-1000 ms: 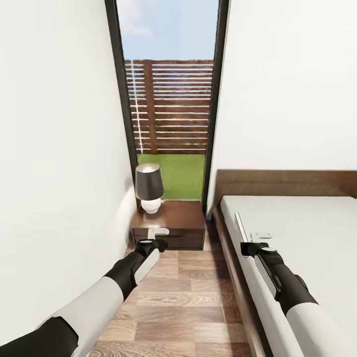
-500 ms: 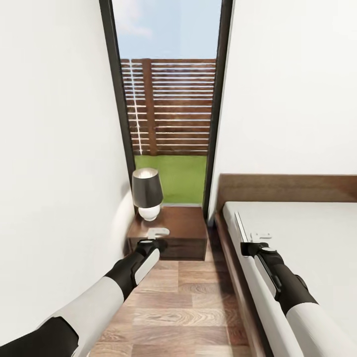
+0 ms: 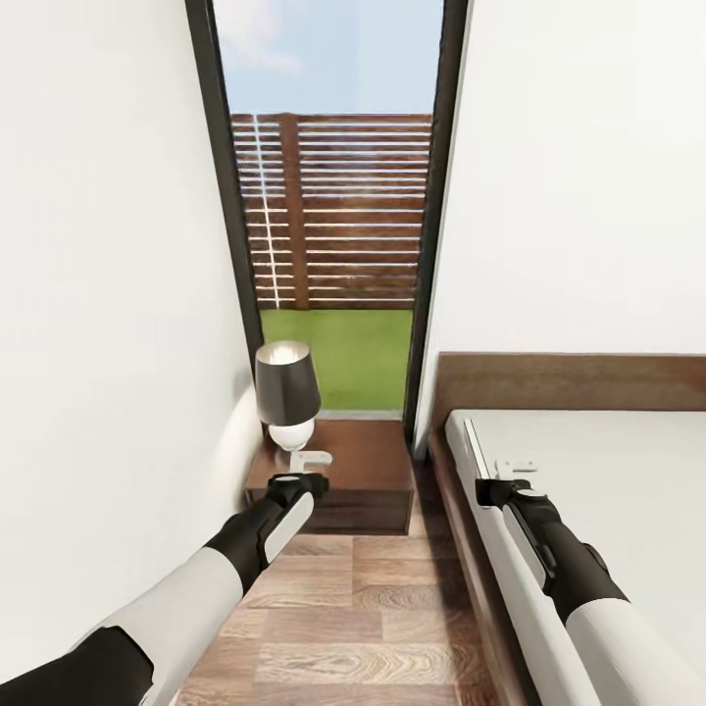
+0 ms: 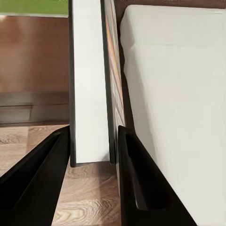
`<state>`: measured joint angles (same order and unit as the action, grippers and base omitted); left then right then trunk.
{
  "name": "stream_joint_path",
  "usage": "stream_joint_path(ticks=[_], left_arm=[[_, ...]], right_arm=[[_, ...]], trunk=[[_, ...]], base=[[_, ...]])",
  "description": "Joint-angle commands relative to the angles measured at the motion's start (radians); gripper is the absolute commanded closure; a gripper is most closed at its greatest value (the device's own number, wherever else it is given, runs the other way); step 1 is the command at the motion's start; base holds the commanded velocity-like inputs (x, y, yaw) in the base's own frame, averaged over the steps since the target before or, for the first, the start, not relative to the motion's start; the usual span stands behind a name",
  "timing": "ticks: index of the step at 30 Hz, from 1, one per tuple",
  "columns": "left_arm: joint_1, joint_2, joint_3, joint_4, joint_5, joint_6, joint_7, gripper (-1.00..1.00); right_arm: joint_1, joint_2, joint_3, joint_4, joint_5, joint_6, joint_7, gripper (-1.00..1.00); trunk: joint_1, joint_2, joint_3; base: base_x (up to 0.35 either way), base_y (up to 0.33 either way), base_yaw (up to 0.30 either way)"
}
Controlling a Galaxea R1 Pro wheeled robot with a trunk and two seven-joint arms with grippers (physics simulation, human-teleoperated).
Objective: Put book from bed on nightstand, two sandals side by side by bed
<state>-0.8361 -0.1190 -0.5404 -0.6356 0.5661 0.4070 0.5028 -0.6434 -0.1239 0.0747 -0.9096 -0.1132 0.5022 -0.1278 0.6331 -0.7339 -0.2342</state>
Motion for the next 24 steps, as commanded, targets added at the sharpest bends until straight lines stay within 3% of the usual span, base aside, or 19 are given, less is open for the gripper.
stream_joint_path(ticks=[1, 6, 12, 18, 21, 24], left_arm=[[-0.001, 0.001, -0.007, -0.002, 0.008, -0.001, 0.01, -1.0], [0.013, 0.003, -0.009, -0.014, 0.008, -0.027, 0.009, -1.0], [0.102, 0.025, -0.011, -0.087, -0.005, -0.111, 0.007, -1.0], [0.221, 0.074, -0.013, -0.213, -0.044, -0.136, 0.008, -1.0], [0.311, 0.108, -0.013, -0.31, -0.062, -0.141, 0.01, -1.0], [0.367, 0.123, -0.013, -0.368, -0.074, -0.142, 0.013, -1.0]], right_arm=[[-0.001, -0.002, 0.006, -0.001, -0.01, 0.004, -0.01, 1.0], [-0.001, -0.002, 0.006, 0.0, -0.01, 0.004, -0.01, 1.0], [-0.001, -0.001, 0.008, -0.001, -0.008, 0.005, -0.01, 1.0], [-0.001, -0.001, 0.007, -0.001, -0.008, 0.005, -0.011, 1.0], [-0.001, -0.001, 0.007, -0.001, -0.008, 0.005, -0.011, 1.0], [-0.001, -0.001, 0.007, -0.001, -0.008, 0.004, -0.011, 1.0]], trunk=[[0.0, -0.001, -0.002], [0.0, -0.001, -0.002], [0.0, -0.001, -0.002], [0.0, -0.001, -0.002], [0.0, -0.001, -0.002], [0.0, -0.001, -0.002]], base=[[0.064, 0.0, 0.0], [0.027, 0.0, 0.0], [0.006, 0.0, 0.0], [0.001, 0.0, 0.0], [0.0, 0.0, 0.0], [0.0, 0.0, 0.0]])
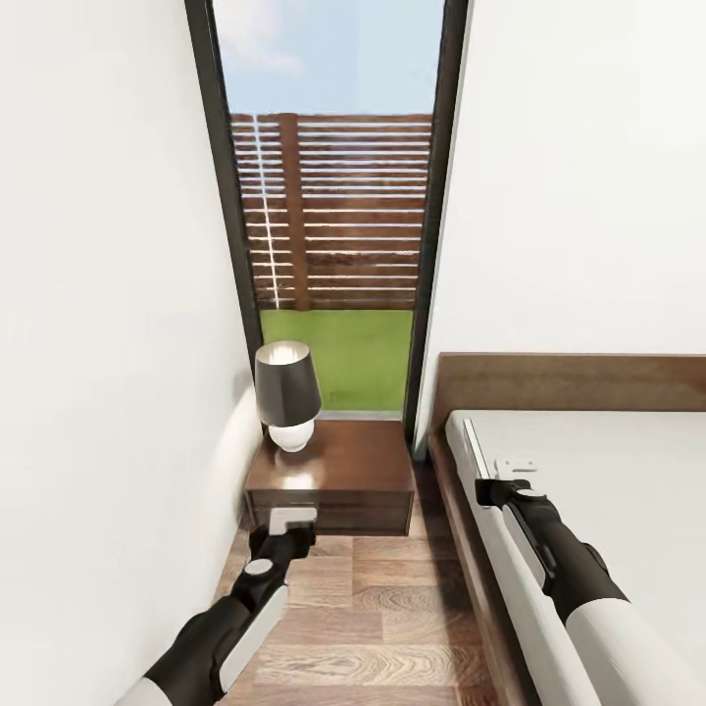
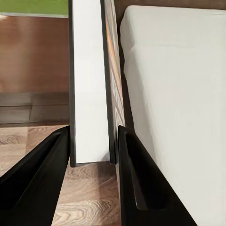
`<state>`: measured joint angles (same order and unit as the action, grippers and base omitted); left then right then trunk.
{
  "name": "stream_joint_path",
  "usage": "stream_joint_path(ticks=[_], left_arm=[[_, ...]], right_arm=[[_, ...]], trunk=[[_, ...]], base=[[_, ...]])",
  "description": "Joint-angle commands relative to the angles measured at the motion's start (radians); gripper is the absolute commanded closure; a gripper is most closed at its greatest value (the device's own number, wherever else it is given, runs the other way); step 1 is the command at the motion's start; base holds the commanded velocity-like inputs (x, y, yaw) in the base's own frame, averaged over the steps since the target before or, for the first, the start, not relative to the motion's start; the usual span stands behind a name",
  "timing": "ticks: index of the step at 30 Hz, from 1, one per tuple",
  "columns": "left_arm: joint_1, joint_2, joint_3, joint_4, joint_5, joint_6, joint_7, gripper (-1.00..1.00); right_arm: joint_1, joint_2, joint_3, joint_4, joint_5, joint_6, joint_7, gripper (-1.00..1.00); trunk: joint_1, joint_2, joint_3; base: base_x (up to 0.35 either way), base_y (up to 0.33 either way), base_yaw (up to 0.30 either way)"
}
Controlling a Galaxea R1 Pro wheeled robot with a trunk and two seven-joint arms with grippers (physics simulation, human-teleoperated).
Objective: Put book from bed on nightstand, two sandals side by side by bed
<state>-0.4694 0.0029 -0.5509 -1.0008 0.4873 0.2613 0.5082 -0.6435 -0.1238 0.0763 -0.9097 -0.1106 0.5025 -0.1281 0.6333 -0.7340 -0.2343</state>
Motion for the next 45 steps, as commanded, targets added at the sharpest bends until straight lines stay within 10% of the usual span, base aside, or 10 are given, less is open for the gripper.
stream_joint_path(ticks=[1, 2, 10, 45], left_arm=[[0.013, 0.003, -0.003, -0.012, 0.001, 0.003, 0.009, -1.0], [0.093, 0.009, -0.003, -0.035, -0.045, -0.026, 0.009, -1.0], [0.164, 0.009, -0.002, 0.076, -0.09, -0.221, -0.005, -1.0], [0.169, 0.005, -0.003, 0.12, -0.09, -0.243, -0.005, -1.0]], right_arm=[[-0.001, -0.002, 0.005, -0.001, -0.011, 0.004, -0.01, 1.0], [-0.001, -0.001, 0.005, -0.001, -0.011, 0.005, -0.01, 1.0], [-0.001, -0.001, 0.006, 0.0, -0.008, 0.004, -0.01, 1.0], [-0.001, -0.001, 0.007, -0.001, -0.008, 0.004, -0.01, 1.0]], trunk=[[0.0, -0.001, -0.001], [0.0, -0.001, -0.001], [0.0, -0.001, -0.001], [0.0, -0.001, -0.001]], base=[[0.0, 0.0, 0.0], [0.0, 0.0, 0.0], [0.0, 0.0, 0.0], [0.214, -0.05, 0.0]])
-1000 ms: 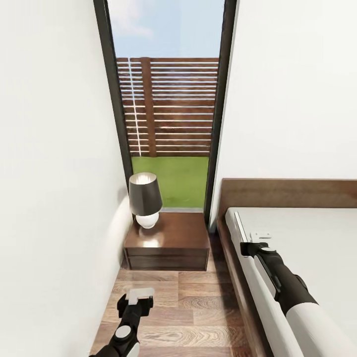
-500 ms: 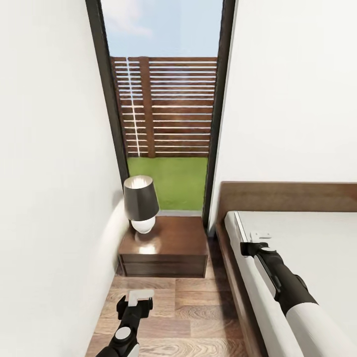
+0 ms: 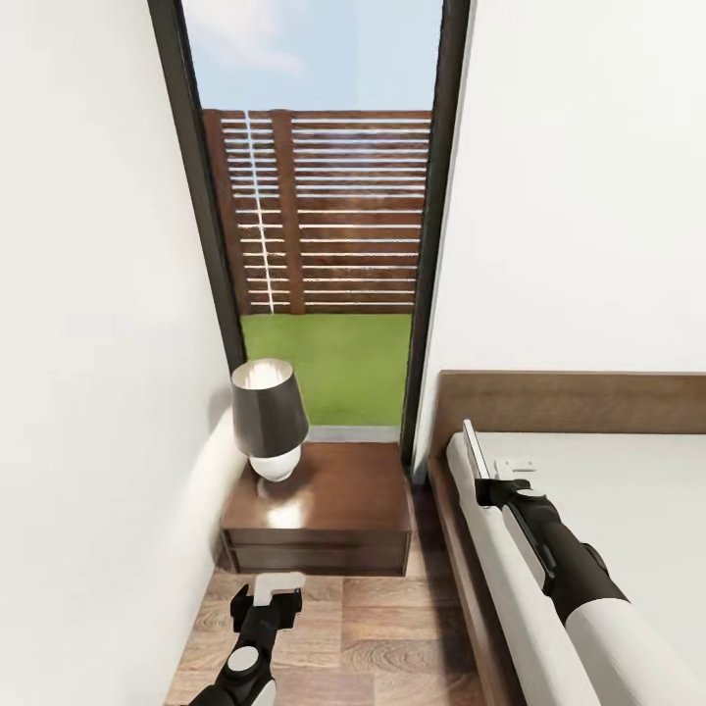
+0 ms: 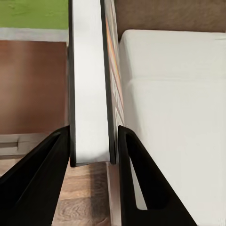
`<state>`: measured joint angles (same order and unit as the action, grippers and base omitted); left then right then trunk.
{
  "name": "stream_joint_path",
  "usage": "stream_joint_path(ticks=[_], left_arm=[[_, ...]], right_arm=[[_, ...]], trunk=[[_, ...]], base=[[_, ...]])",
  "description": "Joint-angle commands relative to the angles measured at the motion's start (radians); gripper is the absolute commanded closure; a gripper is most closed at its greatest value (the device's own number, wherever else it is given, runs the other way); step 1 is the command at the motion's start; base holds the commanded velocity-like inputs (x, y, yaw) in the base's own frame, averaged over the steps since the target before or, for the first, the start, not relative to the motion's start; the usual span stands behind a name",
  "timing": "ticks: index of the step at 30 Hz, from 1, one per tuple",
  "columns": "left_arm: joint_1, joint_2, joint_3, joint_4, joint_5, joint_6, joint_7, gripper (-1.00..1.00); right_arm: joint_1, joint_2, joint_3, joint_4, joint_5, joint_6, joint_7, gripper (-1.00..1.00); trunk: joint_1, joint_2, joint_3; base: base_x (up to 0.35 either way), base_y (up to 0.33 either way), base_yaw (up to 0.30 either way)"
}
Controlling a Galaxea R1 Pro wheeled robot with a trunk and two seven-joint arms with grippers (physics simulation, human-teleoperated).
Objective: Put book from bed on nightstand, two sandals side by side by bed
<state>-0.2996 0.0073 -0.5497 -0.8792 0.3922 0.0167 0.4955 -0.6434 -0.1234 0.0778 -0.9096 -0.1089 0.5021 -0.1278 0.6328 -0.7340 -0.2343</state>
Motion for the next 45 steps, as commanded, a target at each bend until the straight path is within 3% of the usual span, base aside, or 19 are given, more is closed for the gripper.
stream_joint_path(ticks=[1, 10, 33, 37, 45], left_arm=[[-0.001, 0.001, -0.004, -0.001, 0.005, 0.002, 0.008, -1.0], [-0.001, 0.001, -0.004, -0.001, 0.005, 0.0, 0.008, -1.0], [0.0, -0.008, -0.008, 0.018, 0.004, 0.0, 0.008, -1.0], [0.0, -0.009, -0.039, 0.018, 0.005, 0.0, 0.01, -1.0], [0.0, -0.01, -0.053, 0.019, 0.004, 0.0, 0.01, -1.0]], right_arm=[[-0.001, -0.001, 0.005, -0.002, -0.009, 0.004, -0.01, 1.0], [-0.001, -0.001, 0.005, -0.002, -0.009, 0.004, -0.01, 1.0], [-0.001, -0.001, 0.006, -0.002, -0.003, 0.004, -0.01, 1.0], [-0.001, -0.002, 0.008, 0.001, -0.001, 0.004, -0.01, 1.0], [-0.001, -0.002, 0.01, 0.01, 0.007, -0.004, -0.011, 1.0]], trunk=[[0.001, -0.001, -0.001], [0.001, -0.001, -0.001], [0.001, -0.001, -0.001], [0.001, -0.001, -0.001], [0.001, -0.001, -0.001]], base=[[0.278, -0.003, 0.0], [0.113, -0.001, 0.069], [0.007, 0.0, 0.221], [0.0, 0.0, 0.026], [0.0, 0.0, 0.006]])
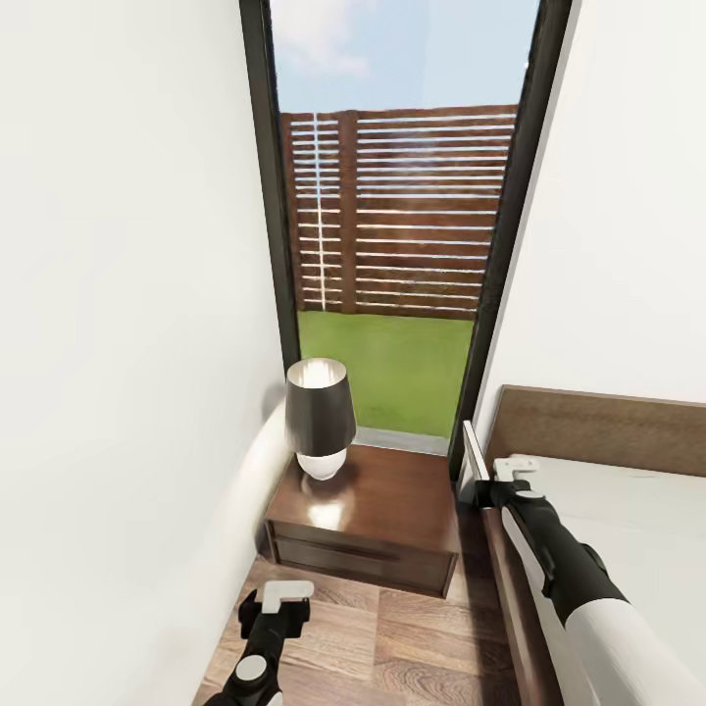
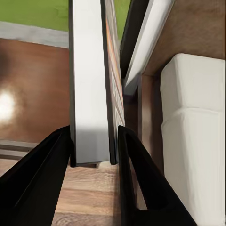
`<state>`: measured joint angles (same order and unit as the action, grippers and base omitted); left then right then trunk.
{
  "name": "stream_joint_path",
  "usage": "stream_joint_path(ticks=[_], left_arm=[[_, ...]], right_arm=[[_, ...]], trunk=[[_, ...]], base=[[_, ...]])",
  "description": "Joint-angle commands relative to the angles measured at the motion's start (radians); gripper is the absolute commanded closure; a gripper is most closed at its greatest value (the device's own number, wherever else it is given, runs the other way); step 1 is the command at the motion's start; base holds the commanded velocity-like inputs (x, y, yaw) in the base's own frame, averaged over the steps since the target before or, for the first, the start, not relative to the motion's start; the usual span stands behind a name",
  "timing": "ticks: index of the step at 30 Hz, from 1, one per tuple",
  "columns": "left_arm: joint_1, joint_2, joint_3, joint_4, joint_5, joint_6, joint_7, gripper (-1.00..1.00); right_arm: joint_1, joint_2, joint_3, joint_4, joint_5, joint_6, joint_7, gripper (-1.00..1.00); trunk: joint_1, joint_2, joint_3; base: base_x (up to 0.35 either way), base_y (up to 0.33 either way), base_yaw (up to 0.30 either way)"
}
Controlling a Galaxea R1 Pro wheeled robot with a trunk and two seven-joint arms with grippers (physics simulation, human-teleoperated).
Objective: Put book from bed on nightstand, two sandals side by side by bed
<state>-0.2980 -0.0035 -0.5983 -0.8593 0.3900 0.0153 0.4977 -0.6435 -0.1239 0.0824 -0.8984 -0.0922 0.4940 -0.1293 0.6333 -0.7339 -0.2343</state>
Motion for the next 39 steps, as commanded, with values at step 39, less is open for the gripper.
stream_joint_path(ticks=[39], left_arm=[[-0.001, -0.003, -0.11, -0.001, 0.007, 0.003, 0.012, -1.0]], right_arm=[[0.004, 0.06, 0.281, 0.429, 0.749, -0.323, -0.216, 1.0]], trunk=[[0.0, -0.001, -0.002]], base=[[0.0, 0.0, 0.0]])
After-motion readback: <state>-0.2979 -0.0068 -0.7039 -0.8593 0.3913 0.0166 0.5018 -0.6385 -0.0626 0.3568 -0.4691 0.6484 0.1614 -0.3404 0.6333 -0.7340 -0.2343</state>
